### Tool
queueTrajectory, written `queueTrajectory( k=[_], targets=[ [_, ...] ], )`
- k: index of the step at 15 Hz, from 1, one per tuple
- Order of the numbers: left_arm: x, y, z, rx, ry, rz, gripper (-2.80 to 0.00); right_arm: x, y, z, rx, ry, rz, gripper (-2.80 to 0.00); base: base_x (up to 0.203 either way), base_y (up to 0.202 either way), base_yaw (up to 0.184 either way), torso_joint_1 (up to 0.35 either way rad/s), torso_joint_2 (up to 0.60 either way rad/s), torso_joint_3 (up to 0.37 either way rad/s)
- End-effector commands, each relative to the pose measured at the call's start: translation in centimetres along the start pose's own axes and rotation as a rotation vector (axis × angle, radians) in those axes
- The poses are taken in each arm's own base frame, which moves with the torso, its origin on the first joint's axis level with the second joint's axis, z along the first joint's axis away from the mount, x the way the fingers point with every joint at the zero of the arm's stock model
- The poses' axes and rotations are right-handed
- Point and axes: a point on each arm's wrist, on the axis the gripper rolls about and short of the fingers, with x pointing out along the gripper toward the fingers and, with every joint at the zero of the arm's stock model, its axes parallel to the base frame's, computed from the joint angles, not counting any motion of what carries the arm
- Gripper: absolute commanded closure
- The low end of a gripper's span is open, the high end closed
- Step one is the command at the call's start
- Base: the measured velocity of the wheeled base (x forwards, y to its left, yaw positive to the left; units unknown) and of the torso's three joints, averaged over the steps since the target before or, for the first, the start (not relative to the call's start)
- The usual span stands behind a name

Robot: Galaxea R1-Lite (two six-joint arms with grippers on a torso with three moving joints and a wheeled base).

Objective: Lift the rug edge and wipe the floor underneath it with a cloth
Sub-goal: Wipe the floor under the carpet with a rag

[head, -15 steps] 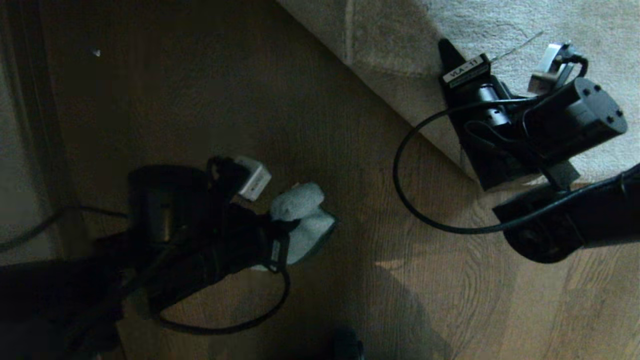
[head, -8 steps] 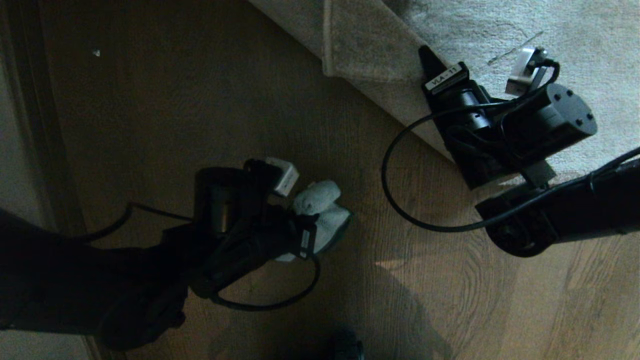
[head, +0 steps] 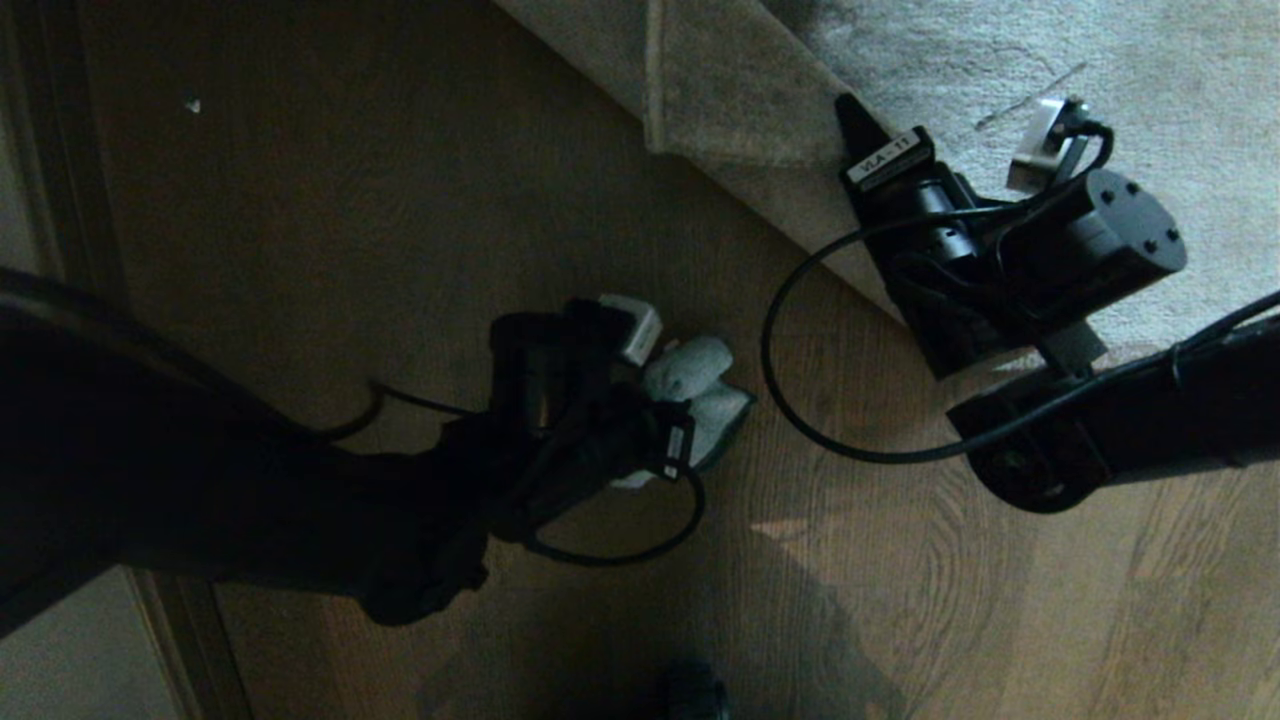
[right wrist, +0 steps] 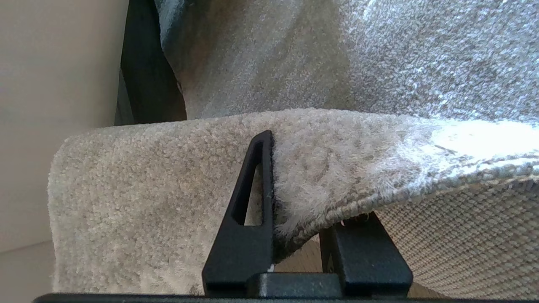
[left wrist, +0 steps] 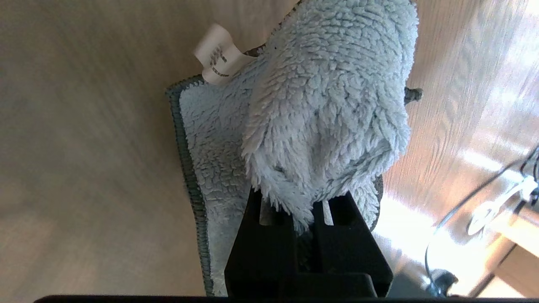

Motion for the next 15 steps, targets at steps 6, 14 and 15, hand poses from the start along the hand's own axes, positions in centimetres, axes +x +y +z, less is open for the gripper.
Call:
queueTrajectory(
  k=[6,14,15],
  targets=[
    [5.7,-0.2,2.4,-0.066,-0.152,0.075,0.00,0.0,-0.1,0.4,0.005,-0.039,0.016,0.00,0.000,0.000,0.000,0.000,0.00,0.000],
    [6.5,6.6,7.2,-0.118,-0.426,0.259,0.00,0.0,-0.4,1.0,-0.008,-0.055,0.000,0.00,0.000,0.000,0.000,0.000,0.00,0.000],
    [5.8,7.8,8.0,-0.121,-0.453,0.289,0.00,-0.1,-0.5,0.9,-0.008,-0.054,-0.001,0.00,0.000,0.000,0.000,0.000,0.00,0.000]
  ],
)
